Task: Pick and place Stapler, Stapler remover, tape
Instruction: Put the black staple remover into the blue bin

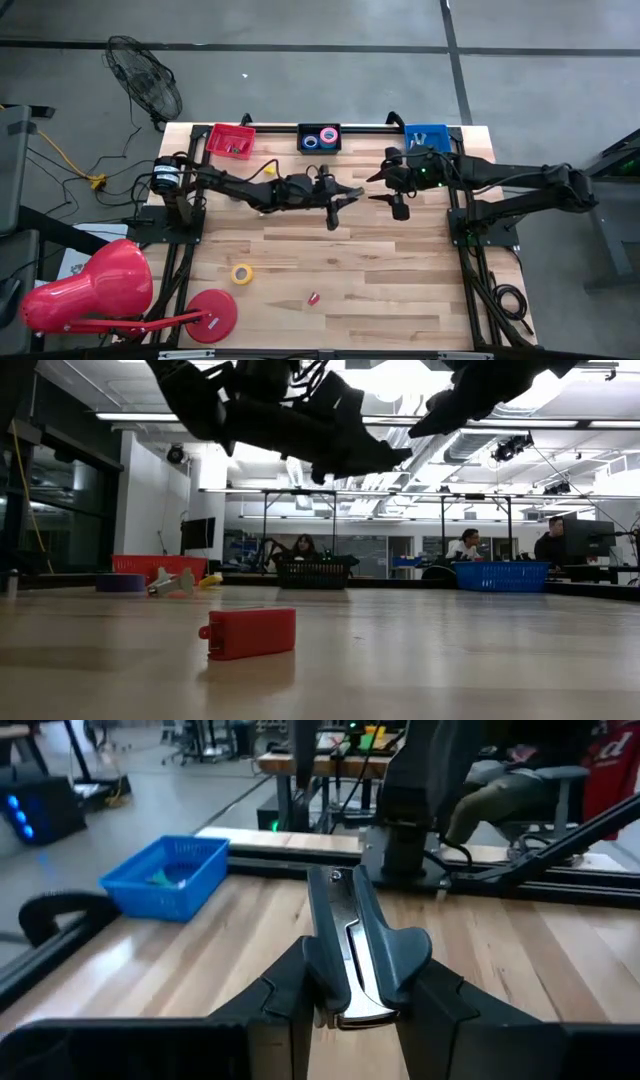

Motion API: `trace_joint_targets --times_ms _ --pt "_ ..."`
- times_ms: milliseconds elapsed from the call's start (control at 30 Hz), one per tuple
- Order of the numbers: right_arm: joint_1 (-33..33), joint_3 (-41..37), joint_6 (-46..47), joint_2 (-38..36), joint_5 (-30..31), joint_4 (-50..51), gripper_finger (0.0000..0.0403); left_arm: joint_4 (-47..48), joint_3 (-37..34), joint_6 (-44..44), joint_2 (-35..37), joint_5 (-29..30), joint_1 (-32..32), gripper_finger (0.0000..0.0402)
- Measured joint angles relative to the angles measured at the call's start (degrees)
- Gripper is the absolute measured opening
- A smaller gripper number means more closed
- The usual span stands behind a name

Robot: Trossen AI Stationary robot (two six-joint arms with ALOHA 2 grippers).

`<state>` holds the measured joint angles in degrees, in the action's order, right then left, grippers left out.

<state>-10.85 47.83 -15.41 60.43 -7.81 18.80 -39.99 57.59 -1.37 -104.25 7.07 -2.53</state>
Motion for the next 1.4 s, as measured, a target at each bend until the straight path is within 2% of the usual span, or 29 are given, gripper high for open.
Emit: trace_joint_targets --times_ms 567,967,1400 --pt "0.0 0.0 -1.19 4.11 -1.62 -3.58 0.0204 1.56 2.39 2.21 0.02 -2.51 -0.47 0.0098" --pt "0.0 0.0 -1.61 4.13 -1.62 -3.13 0.0123 0.57 2.39 2.19 0.02 -3.97 -0.47 0.0098" --pt "0.0 0.11 -1.63 4.13 -2.6 -1.94 0.0081 0.66 2.39 2.24 0.02 -4.37 -0.45 0.0098"
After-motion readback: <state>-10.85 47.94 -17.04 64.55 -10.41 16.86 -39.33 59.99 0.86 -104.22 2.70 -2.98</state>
